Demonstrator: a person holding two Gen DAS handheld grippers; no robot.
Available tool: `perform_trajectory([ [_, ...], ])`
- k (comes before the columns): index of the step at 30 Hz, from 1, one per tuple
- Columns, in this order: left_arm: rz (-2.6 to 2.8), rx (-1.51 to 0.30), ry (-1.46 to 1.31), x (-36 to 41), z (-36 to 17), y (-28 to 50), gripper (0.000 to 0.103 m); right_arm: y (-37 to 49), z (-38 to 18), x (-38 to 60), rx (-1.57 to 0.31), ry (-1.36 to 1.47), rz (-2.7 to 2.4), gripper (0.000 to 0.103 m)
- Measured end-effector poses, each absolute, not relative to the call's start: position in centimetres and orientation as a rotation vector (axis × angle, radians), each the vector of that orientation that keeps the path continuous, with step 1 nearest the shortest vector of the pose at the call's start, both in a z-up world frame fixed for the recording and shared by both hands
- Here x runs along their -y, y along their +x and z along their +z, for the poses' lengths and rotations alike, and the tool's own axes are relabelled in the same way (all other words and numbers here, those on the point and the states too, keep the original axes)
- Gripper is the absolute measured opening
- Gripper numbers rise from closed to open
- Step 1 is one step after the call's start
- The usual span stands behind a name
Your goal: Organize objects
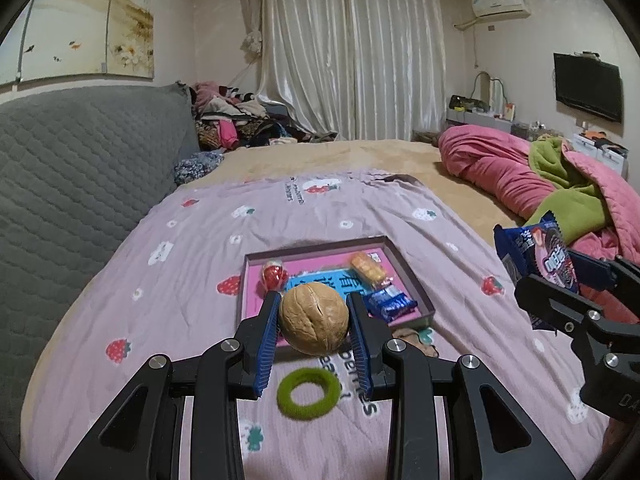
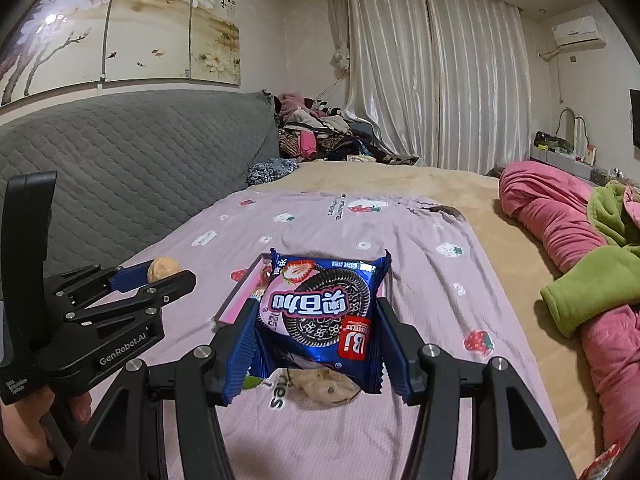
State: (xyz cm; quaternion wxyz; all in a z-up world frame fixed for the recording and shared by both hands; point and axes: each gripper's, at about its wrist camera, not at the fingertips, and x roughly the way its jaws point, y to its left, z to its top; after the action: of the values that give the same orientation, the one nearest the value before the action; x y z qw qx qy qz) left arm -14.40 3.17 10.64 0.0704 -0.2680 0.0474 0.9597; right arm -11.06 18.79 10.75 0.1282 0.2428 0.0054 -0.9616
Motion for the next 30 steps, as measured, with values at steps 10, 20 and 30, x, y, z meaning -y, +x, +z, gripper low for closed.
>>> perform_trajectory([
  [10, 2.871, -0.121, -0.82, -3.8, 10.5, -18.8, 0.034, -14.9, 11.1, -18.4, -0.021, 0.69, -2.791, 0.057],
  [20, 2.883, -0.133, -0.813, -4.1, 10.1, -23.1, 0.034, -19.0, 10.9, -18.4, -0.006, 0.652, -2.786, 0.057],
  [30, 2.884, -0.108, -0.827, -4.6, 8.9, -28.0, 0.034, -23.4, 10.3, -18.5, 0.045, 0.622, -2.757, 0.057],
])
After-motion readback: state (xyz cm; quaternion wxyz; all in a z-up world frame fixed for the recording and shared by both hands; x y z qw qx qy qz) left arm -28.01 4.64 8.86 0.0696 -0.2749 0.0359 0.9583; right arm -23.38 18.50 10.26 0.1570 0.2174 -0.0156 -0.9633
